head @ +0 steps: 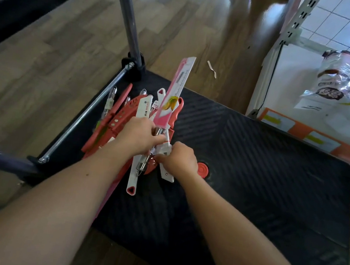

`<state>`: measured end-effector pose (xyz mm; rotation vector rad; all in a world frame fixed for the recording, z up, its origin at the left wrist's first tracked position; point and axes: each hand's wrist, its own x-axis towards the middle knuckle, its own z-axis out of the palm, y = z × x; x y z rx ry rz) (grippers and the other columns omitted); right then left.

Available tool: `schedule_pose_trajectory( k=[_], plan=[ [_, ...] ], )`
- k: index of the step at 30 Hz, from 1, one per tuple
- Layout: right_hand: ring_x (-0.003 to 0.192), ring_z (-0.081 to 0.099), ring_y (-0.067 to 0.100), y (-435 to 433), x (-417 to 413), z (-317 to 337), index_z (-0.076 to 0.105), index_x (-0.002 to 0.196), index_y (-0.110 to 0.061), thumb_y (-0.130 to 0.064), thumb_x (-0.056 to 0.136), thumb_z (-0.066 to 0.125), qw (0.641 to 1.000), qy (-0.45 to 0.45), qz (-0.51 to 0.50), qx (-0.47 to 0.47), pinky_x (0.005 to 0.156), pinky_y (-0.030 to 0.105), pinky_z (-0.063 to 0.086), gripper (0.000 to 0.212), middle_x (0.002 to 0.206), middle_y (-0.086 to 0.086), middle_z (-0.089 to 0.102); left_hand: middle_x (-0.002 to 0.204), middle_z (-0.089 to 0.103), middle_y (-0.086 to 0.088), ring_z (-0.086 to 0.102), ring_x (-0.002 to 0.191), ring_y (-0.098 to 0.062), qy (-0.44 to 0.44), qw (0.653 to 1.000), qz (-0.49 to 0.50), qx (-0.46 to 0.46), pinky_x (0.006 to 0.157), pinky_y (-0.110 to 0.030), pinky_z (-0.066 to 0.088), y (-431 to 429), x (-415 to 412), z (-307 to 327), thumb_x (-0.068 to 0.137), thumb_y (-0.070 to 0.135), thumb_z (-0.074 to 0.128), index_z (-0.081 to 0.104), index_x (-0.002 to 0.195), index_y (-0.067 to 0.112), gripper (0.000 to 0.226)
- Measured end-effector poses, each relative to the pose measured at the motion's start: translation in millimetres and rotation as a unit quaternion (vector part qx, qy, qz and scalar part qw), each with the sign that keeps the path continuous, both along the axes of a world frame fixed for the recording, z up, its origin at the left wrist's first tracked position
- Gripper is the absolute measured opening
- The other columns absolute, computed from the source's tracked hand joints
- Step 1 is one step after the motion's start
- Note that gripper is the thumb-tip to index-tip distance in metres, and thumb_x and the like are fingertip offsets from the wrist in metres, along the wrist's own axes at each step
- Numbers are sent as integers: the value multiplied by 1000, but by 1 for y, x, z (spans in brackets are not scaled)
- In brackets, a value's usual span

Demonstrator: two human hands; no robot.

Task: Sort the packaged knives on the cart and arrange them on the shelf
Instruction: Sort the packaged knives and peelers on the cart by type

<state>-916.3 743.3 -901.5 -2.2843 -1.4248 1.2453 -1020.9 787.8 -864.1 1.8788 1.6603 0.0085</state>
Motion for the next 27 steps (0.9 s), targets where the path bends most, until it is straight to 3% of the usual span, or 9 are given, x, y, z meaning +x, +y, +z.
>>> schedule_pose_trajectory(
  k=[3, 6, 8, 12, 14, 19, 22, 25, 27],
  plan=[
    [84, 58, 19, 10, 20, 3, 54, 78, -15, -35, 84, 63, 999, 40, -5, -21, 71, 32, 50, 22, 93, 6, 58, 66, 59, -2, 58, 53, -9, -18, 1000, 11, 1, 48, -19, 43, -2, 6, -2, 88, 31, 59, 53, 66, 15, 28],
    [85, 57, 17, 15, 56, 12, 65, 101, -13, -32, 86, 62, 998, -15, 47, -27, 71, 29, 48, 24, 99, 6, 63, 62, 52, 1, 51, 56, -9, -16, 999, 25, 42, 47, -18, 33, -6, 16, -1, 88, 33, 57, 52, 65, 12, 31],
    [86, 60, 19, 12, 86, 22, 68, 105, -16, -30, 88, 59, 995, -77, 67, -7, 70, 29, 48, 24, 98, 5, 65, 59, 47, 3, 44, 54, -6, -7, 998, 30, 55, 47, -18, 27, -12, 27, 2, 89, 35, 56, 47, 60, 13, 38],
    [89, 62, 22, -8, 150, 40, 70, 103, -20, -27, 89, 57, 979, -191, 71, 26, 71, 30, 49, 20, 94, 4, 65, 70, 50, -5, 50, 72, -19, 13, 998, 28, 54, 65, -27, 35, -26, 54, 9, 89, 38, 56, 46, 63, 8, 41],
    [86, 62, 20, -21, 183, 48, 70, 105, -21, -25, 90, 56, 971, -226, 66, 34, 72, 31, 52, 21, 92, 2, 64, 71, 50, -6, 51, 77, -23, 8, 998, 18, 52, 67, -30, 34, -34, 70, 11, 88, 39, 56, 45, 60, 9, 43],
    [98, 61, 25, -62, 260, 66, 70, 107, -18, -22, 91, 55, 952, -294, 65, 57, 72, 29, 45, 23, 108, 7, 67, 71, 54, -4, 52, 75, -22, 8, 998, -38, 39, 64, -30, 35, -58, 116, 13, 87, 41, 58, 50, 65, 13, 36],
    [92, 59, 24, -84, 289, 71, 69, 107, -17, -25, 95, 50, 938, -335, 65, 58, 71, 31, 44, 24, 101, 7, 64, 65, 51, 0, 55, 72, -20, -28, 998, -49, 26, 60, -29, 40, -71, 144, 20, 87, 40, 60, 46, 62, 14, 38],
    [91, 61, 25, -99, 310, 70, 69, 103, -18, -26, 95, 50, 914, -384, 100, 80, 72, 33, 47, 22, 101, 8, 65, 70, 59, -3, 63, 71, -21, -68, 997, -44, -6, 70, -34, 54, -82, 169, 22, 87, 37, 60, 54, 68, 12, 32],
    [91, 60, 23, -108, 318, 71, 68, 100, -18, -27, 93, 52, 901, -397, 137, 105, 74, 33, 47, 20, 103, 7, 65, 75, 61, -5, 65, 73, -21, -66, 997, -46, -18, 73, -35, 56, -89, 179, 20, 87, 36, 60, 59, 78, 9, 29]
  ],
)
